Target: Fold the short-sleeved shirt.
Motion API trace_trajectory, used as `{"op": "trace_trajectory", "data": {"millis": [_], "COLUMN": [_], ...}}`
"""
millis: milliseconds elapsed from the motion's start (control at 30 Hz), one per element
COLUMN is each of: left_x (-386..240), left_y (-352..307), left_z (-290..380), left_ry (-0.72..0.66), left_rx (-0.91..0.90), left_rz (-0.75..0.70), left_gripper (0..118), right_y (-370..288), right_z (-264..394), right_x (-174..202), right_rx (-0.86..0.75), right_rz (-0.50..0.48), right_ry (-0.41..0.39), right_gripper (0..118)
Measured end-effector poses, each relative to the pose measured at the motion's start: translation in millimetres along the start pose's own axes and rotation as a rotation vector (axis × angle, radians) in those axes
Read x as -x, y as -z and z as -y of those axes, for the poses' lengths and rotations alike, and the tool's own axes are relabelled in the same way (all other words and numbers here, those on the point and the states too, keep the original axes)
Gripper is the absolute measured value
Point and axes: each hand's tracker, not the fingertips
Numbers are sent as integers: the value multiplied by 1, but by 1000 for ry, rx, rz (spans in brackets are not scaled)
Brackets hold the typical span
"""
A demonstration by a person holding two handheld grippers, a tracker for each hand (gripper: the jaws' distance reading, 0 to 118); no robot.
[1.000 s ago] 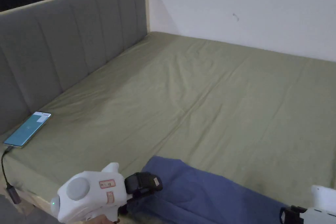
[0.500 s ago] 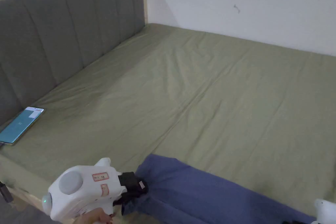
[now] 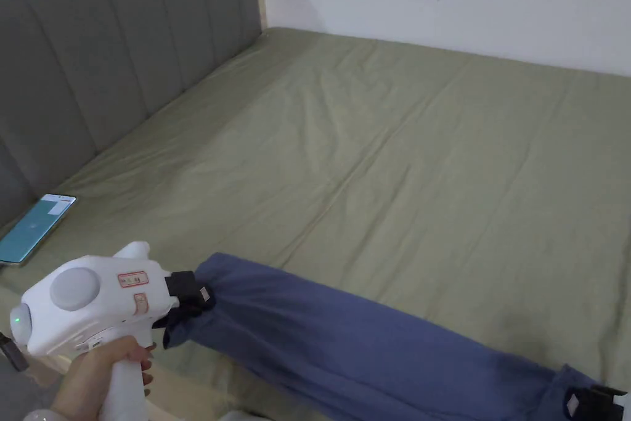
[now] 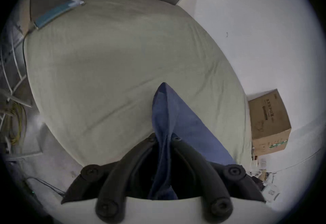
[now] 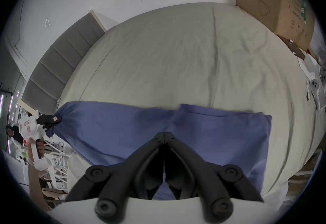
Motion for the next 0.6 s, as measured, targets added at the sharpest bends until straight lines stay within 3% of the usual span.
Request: {"op": "trace_trajectory", "data": {"millis": [67,233,467,600], "left_x": [-9,-70,-192,-231], "left_y": [-2,-23,-25,15], "left_z": [3,15,84,144], "left_ry": [-4,177,657,829], "left_rx": [1,-53,-19,41], "left_rz": [11,42,173,166], "left_gripper": [9,9,9,9], "right_y": [-2,-12,-39,-47], "right_z": [2,4,7,13], "right_x": [-7,-25,-50,-74], "right_rx": [-4,-21,-78,-97], "right_rz": [0,1,-8,8], "right_ry": [23,63,126,153], "right_gripper": [0,0,0,0]}}
